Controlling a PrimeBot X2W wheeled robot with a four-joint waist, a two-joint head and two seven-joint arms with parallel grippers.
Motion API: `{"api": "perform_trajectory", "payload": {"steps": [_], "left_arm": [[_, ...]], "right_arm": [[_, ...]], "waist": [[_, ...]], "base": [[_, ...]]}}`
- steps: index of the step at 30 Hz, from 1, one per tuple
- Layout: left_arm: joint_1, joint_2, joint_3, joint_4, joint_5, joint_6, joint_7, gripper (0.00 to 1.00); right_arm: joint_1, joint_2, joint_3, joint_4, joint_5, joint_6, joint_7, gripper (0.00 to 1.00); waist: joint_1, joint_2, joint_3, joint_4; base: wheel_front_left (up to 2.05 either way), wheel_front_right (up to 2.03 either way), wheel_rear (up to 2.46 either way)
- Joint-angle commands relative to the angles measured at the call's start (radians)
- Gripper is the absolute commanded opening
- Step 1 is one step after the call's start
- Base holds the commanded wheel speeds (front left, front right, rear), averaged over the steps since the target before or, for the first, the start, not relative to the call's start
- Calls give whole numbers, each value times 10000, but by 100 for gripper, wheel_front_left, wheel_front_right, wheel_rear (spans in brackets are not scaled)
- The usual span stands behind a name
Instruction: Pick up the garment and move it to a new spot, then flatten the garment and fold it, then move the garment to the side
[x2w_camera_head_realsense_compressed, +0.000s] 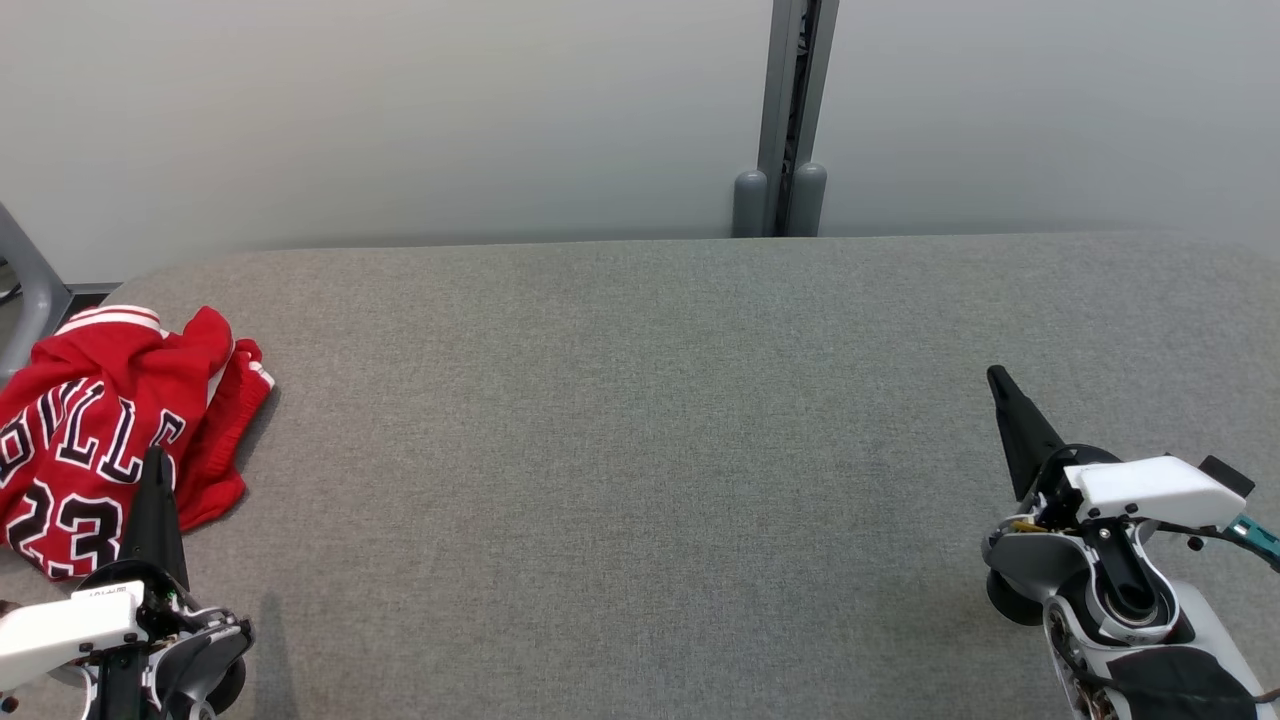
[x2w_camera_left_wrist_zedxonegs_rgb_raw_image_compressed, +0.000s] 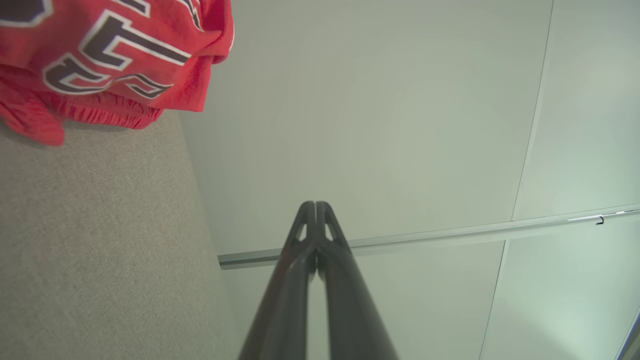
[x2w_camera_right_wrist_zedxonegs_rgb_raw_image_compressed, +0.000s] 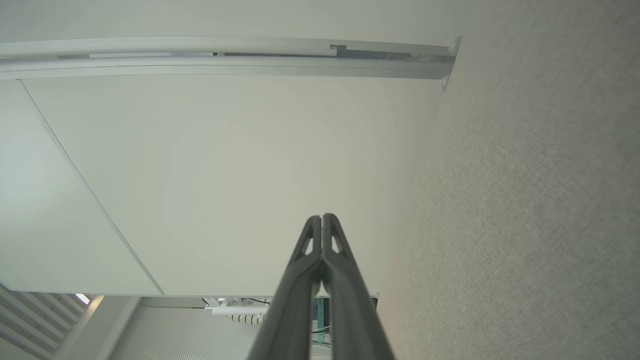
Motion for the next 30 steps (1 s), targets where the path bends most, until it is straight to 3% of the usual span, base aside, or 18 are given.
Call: {"api": "perform_trajectory", "payload": {"steps": [1, 30], "left_arm": [[-81, 32, 20, -45, -69, -29, 21, 0], [-81, 32, 19, -46, -70, -29, 22, 0]], "right_arm": [[-107, -58, -13, -17, 52, 26, 42, 0], [-107, -58, -12, -17, 53, 26, 42, 0]], "waist": [[0, -1, 0, 0], [0, -1, 0, 0]], "base": [[0, 0, 0], [0, 0, 0]]}}
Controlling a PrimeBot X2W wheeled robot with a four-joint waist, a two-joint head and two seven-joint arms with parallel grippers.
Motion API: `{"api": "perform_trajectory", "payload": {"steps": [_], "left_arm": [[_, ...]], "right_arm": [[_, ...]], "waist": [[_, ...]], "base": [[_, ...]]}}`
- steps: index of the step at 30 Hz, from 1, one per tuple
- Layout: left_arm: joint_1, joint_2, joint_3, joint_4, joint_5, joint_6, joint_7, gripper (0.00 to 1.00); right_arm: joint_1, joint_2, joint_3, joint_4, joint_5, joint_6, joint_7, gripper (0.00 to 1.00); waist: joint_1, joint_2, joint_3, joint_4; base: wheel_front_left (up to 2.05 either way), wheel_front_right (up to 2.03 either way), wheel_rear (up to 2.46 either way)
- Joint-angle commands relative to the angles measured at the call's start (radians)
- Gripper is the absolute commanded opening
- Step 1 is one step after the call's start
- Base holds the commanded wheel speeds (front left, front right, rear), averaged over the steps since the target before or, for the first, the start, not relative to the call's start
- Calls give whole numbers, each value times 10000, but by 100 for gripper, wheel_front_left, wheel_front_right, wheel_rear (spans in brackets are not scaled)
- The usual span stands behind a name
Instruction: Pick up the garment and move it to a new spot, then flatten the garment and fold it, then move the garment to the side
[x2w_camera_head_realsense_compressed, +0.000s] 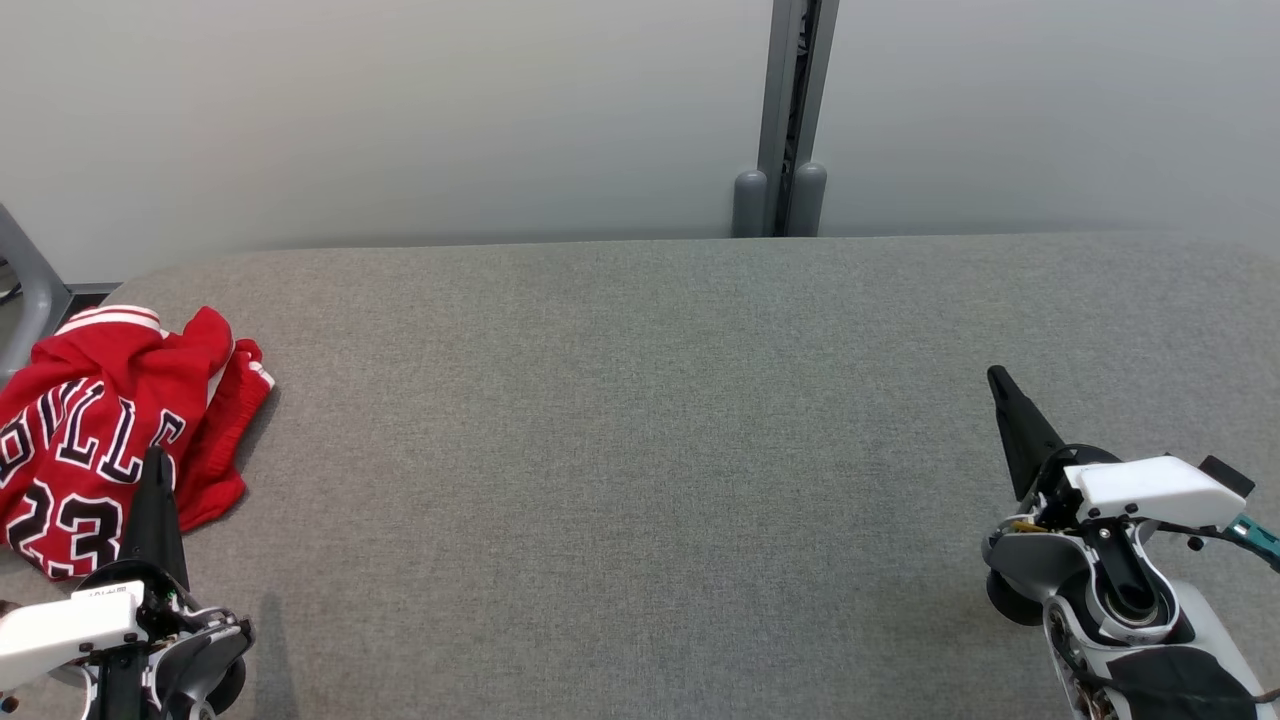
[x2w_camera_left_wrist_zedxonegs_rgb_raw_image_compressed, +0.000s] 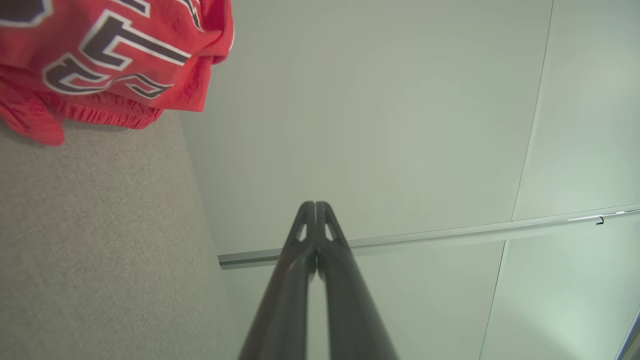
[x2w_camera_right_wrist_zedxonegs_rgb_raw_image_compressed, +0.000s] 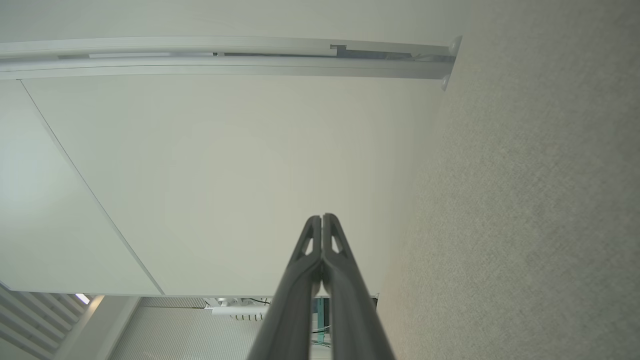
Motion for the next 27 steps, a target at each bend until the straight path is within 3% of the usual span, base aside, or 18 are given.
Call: {"api": "perform_trajectory", "payload": {"steps": [1, 19, 20, 27], "left_arm": [[-81, 32, 19, -46, -70, -29, 20, 0], [-81, 32, 19, -46, -71, -29, 20, 0], [2, -2, 0, 9, 0, 0, -3, 100], [302, -131, -169, 254, 27, 2, -191, 100]], "right_arm": [[-107, -58, -12, -17, 53, 26, 40, 0], [-108, -58, -12, -17, 51, 26, 42, 0], [2, 2, 0, 8, -3, 0, -3, 100], [553, 107, 92, -22, -112, -30, -173, 100]], "waist": [[0, 0, 0, 0], [0, 0, 0, 0], [0, 0, 0, 0], [0, 0, 3, -2]], "base": [[0, 0, 0], [0, 0, 0], [0, 0, 0], [0, 0, 0]]}}
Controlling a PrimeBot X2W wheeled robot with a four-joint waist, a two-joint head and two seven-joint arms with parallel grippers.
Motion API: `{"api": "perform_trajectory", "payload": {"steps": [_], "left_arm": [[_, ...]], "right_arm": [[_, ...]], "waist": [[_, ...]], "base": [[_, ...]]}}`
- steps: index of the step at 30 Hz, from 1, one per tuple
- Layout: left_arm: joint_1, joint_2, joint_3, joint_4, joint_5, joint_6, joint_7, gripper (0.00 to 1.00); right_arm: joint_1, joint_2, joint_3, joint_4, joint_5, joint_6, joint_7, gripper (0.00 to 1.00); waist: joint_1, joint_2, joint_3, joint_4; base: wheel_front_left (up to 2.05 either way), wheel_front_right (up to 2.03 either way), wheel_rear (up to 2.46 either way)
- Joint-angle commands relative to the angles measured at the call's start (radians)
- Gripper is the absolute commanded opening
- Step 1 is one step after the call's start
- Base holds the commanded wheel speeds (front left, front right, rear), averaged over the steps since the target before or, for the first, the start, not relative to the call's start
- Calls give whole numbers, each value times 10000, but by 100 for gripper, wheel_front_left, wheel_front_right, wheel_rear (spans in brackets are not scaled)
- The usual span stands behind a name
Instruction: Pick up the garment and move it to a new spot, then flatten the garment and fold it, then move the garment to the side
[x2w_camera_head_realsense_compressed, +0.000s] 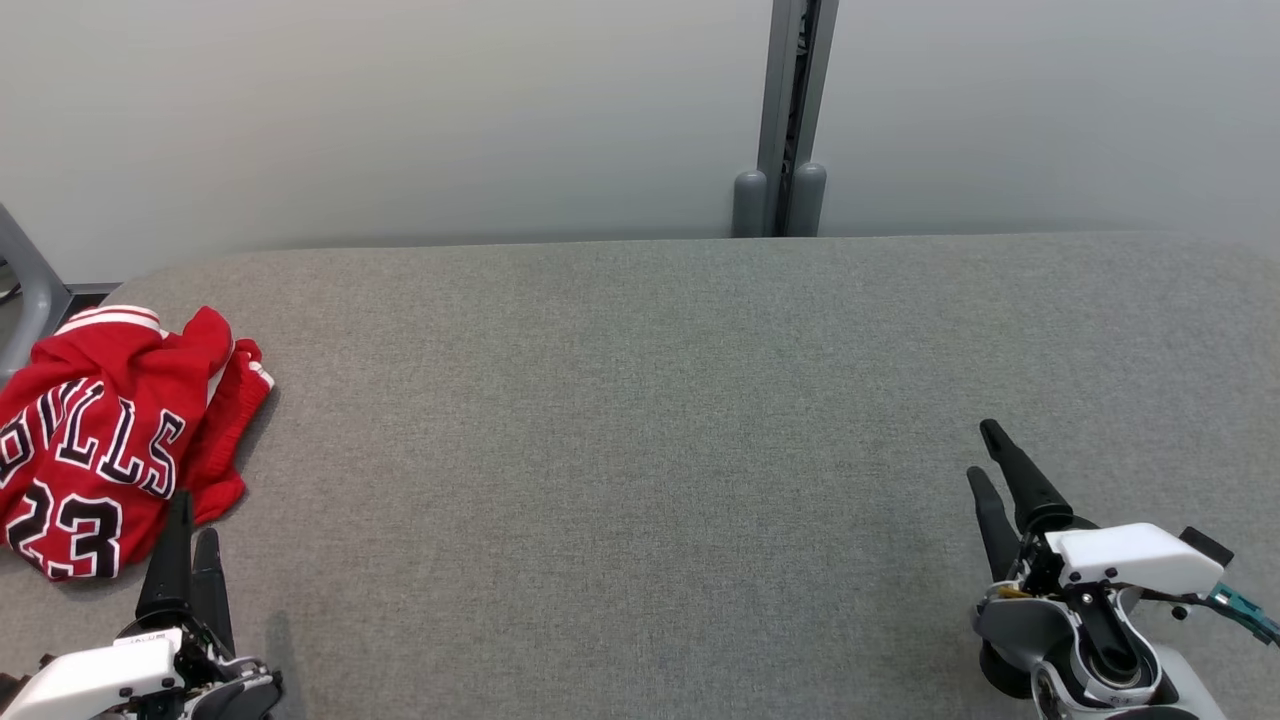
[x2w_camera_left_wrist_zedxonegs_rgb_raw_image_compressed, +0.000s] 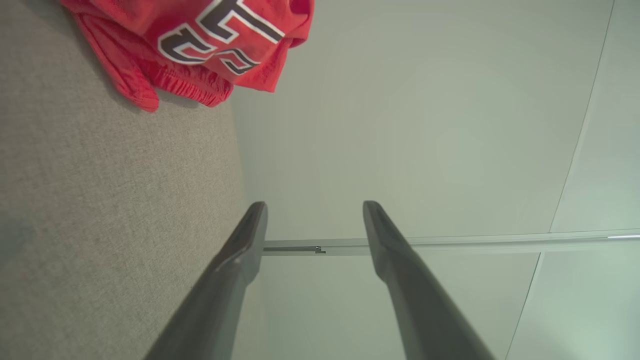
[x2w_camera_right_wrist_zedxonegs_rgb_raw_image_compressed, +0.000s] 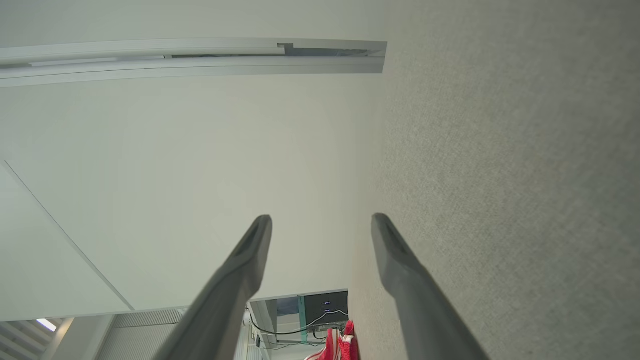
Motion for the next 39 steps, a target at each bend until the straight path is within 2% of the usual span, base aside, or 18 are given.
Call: {"api": "perform_trajectory", "payload": {"steps": [1, 11, 20, 31, 39], "left_arm": [[-292, 146, -95, -251, 16, -31, -136, 100], [-306, 173, -398, -506, 155, -34, -597, 100], [-316, 196, -657, -963, 1038, -38, -1010, 100], [-362, 225, -1105, -1247, 2781, -42, -1503, 100], [-389, 238, -1385, -1386, 4313, -46, -1795, 100]], "right_arm": [[-261, -49, -3, -410, -113, 15, -139, 100], [-3, -69, 1, -1104, -529, 21, -556, 100], [200, -88, 13, -1695, -1350, 28, -929, 100], [473, -111, 16, -2518, -2876, 37, -1375, 100], [636, -126, 233, -2862, -4639, 42, -1639, 100]], "waist": [[0, -1, 2, -1], [0, -1, 5, -13], [0, -1, 16, -38], [0, -1, 20, -98], [0, -1, 41, -130]], "base": [[0, 0, 0], [0, 0, 0], [0, 0, 0], [0, 0, 0], [0, 0, 0]]}}
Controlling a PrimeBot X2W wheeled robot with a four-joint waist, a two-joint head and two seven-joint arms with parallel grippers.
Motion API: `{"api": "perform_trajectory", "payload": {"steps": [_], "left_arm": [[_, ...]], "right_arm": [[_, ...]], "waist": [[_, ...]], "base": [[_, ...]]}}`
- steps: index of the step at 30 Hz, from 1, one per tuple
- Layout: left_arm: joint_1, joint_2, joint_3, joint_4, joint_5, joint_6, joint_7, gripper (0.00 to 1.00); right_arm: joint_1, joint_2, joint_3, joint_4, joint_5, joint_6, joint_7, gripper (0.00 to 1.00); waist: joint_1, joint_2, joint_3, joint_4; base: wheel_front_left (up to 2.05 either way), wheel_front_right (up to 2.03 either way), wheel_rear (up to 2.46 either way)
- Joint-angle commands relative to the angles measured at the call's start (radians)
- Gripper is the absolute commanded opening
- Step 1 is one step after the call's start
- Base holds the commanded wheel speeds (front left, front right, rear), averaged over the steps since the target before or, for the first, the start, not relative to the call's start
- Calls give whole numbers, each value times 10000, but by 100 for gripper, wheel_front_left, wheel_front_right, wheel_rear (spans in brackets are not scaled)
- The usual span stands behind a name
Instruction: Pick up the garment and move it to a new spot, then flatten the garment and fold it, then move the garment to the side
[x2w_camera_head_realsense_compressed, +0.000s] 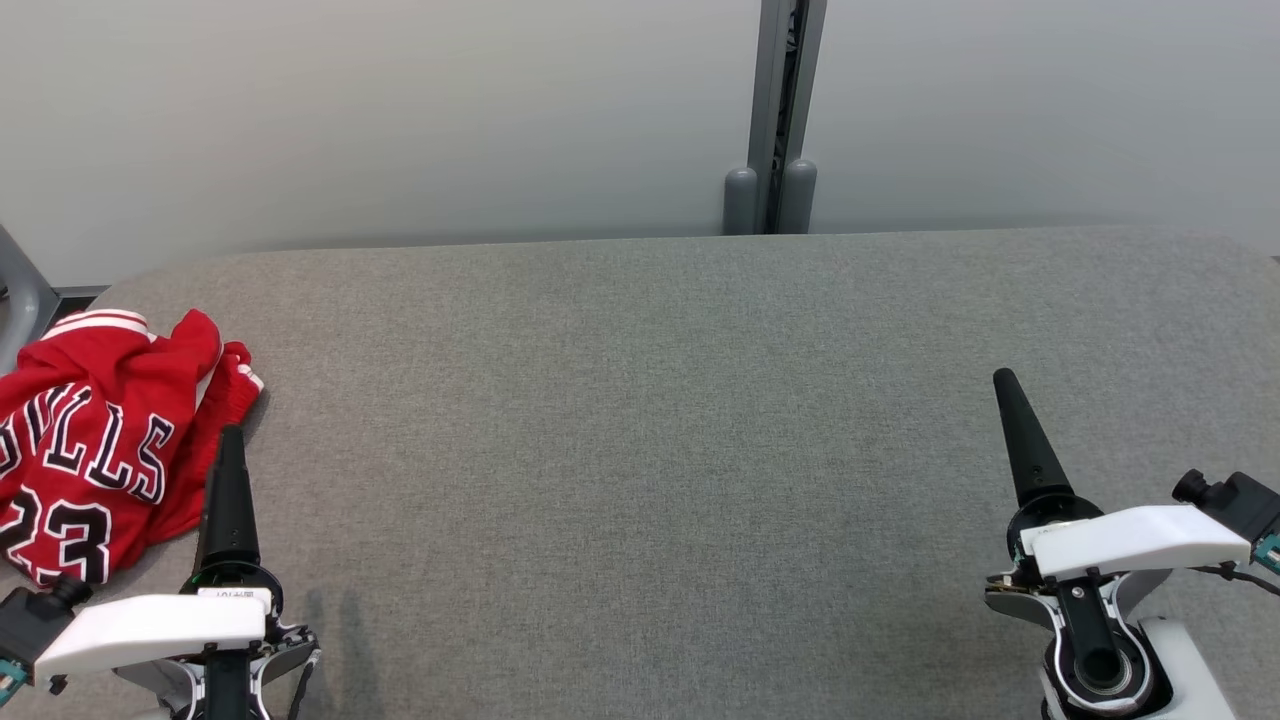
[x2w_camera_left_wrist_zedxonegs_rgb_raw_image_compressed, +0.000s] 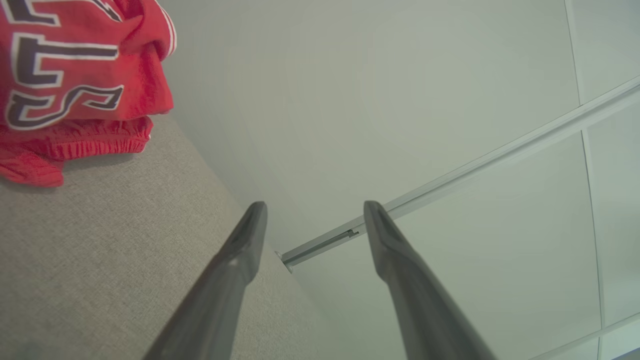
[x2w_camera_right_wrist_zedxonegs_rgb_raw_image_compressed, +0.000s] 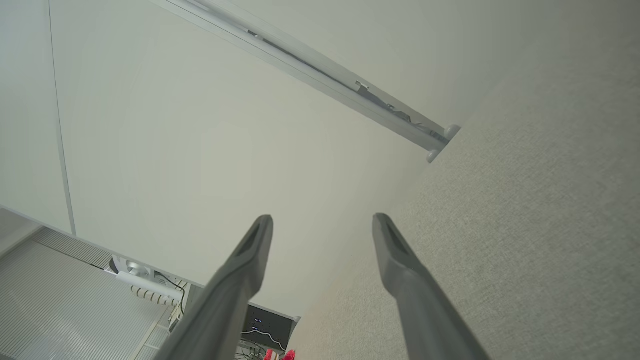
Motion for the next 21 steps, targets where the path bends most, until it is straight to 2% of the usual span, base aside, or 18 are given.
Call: {"api": "perform_trajectory", "payload": {"steps": [1, 21], "left_arm": [[-317, 134, -68, -176, 486, -44, -116, 100], [-196, 149, -621, -450, 4626, 362, -724, 100]], "right_arm": [[-34, -82, 28, -316, -531, 39, -133, 100], [298, -111, -157, -849, -4599, 49, -684, 100]], "waist": [[0, 0, 4, -11], [0, 0, 25, -110]], "base": [[0, 0, 0], [0, 0, 0]]}}
